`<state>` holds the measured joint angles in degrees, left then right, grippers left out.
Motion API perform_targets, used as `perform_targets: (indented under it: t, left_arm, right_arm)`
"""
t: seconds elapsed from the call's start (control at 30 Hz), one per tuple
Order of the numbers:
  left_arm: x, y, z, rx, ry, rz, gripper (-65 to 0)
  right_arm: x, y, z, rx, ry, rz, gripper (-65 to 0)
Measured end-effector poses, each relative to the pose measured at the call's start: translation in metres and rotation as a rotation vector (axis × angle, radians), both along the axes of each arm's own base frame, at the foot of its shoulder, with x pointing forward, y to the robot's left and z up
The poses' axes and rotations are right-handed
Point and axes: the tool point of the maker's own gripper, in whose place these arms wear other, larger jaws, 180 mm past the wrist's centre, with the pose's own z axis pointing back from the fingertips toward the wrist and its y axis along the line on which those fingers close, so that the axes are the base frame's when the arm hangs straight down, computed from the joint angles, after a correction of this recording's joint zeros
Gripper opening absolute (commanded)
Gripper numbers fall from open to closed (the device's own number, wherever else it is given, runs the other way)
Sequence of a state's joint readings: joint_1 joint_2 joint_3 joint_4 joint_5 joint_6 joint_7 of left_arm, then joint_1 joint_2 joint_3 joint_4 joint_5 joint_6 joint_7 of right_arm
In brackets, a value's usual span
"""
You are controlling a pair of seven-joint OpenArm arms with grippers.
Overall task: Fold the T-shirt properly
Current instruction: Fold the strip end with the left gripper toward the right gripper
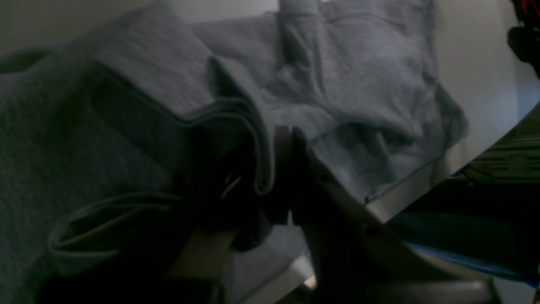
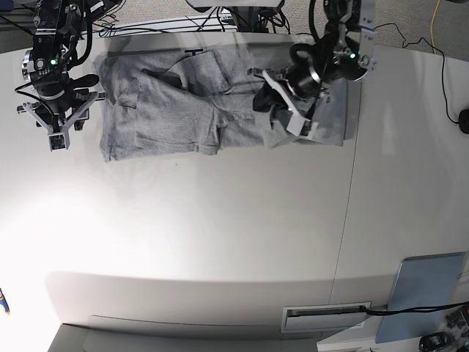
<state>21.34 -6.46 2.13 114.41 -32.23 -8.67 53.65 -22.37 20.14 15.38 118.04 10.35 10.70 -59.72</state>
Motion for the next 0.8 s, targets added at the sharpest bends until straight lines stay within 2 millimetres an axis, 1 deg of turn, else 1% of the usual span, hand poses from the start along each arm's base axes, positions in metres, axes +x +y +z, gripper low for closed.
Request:
perform_targets:
  t: [0.03,0.1,0.17,0.2,0.23,0.27,0.33,0.4,0.43,0.5,0.6,0.67,0.73,0.8]
  left_arm:
    - [0.0,-0.001,0.0,-0.001,-0.006,-0.016,-63.3]
    - [0.001,-0.006,0.004,-0.011,-0.035,-0.056,-49.7]
    - [0.0,-0.016,0.015,-0.061,-0.079,-0.112,-35.6]
    - [-0.002,-0.022,0.021,-0.095,-0.101,-0.143,-30.2]
    - [-0.004,-0.027,0.026,-0.12,-0.12,-0.174,-26.9]
    - [-0.007,-0.032,0.03,-0.144,-0.14,-0.207,-25.9]
    - [-0.013,-0.041,0.041,-0.183,-0.191,-0.278,-25.9]
    - [-0.012,-0.041,0.046,-0.18,-0.215,-0.291,-26.0]
    - [-0.009,-0.037,0.046,-0.151,-0.227,-0.289,-26.0]
    - [-0.002,-0.022,0.042,-0.067,-0.242,-0.263,-26.0]
    - [0.004,0.01,0.024,0.079,-0.203,-0.219,-26.0]
    - [0.007,0.032,0.015,0.148,-0.185,-0.175,-26.0]
    - [0.004,0.045,0.008,0.188,-0.162,-0.148,-26.0]
    - [-0.004,0.054,0.0,0.221,-0.132,-0.138,-26.0]
  right_arm:
    - [0.0,0.0,0.0,0.0,0.0,0.001,-41.6]
    - [0.0,0.0,0.0,0.0,0.0,0.0,-41.6]
    - [0.0,0.0,0.0,0.001,0.0,0.001,-41.6]
    - [0.0,0.0,0.0,0.001,0.0,0.001,-41.6]
    - [0.0,0.0,0.0,0.0,0.0,0.001,-41.6]
    - [0.0,0.0,0.0,0.0,0.0,0.001,-41.6]
    - [0.0,0.0,0.0,0.0,0.0,0.001,-41.6]
    - [0.0,0.0,0.0,0.001,0.0,0.001,-41.6]
    - [0.0,0.0,0.0,0.001,0.0,0.001,-41.6]
    - [0.0,0.0,0.0,0.0,0.0,0.0,-41.6]
    - [0.0,0.0,0.0,0.0,0.0,0.001,-41.6]
    - [0.0,0.0,0.0,0.0,0.0,0.001,-41.6]
    - [0.0,0.0,0.0,0.0,0.0,0.001,-41.6]
    - [0.0,0.0,0.0,0.0,0.0,0.001,-41.6]
